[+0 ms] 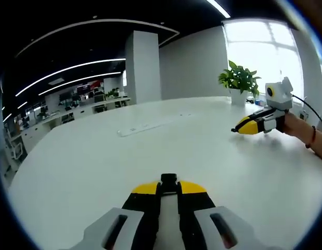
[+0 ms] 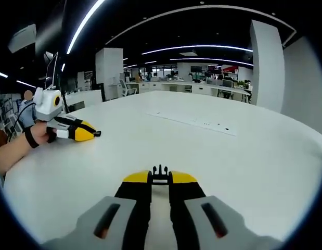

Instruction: Snap the two parts of the plastic buckle together until the buckle closes and remains connected.

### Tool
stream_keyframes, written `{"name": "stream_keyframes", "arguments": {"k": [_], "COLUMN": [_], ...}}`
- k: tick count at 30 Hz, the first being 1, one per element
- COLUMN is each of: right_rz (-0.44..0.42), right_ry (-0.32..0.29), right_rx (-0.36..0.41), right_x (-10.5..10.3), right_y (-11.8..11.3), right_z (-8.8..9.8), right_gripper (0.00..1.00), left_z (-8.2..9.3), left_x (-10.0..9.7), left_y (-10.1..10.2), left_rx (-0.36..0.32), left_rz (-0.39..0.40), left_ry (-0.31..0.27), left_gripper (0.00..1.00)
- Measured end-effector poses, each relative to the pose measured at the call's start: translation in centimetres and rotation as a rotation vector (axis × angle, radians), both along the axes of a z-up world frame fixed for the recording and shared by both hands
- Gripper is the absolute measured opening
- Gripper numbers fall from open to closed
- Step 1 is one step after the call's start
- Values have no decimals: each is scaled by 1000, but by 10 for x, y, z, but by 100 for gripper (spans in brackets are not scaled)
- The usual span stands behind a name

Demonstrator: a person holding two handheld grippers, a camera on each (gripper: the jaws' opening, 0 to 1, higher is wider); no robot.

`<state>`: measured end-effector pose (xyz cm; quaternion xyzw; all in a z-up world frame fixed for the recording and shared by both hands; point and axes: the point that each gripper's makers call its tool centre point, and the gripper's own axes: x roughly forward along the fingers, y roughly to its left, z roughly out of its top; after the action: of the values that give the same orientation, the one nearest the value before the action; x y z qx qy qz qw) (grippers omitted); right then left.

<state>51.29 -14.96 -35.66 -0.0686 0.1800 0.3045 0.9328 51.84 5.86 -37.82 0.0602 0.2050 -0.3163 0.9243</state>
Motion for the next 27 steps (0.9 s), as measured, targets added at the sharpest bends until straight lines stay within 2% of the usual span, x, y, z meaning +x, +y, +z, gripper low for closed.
{"name": "stream_keyframes", "arguments": {"k": [12,27], "right_rz": [-13,-6], "right_ry": [6,17], "right_rx": [13,17], "right_x": [-9,-9], "right_y": [1,1], "right_z": [1,2], "right_gripper": [12,12], "left_z": [5,9], "left_x": [-17,-18], "left_y": [-8,-8], "left_rx": [-23,-56], "left_rz": [-7,-5], "left_ry": [16,28], "left_gripper": [11,11]}}
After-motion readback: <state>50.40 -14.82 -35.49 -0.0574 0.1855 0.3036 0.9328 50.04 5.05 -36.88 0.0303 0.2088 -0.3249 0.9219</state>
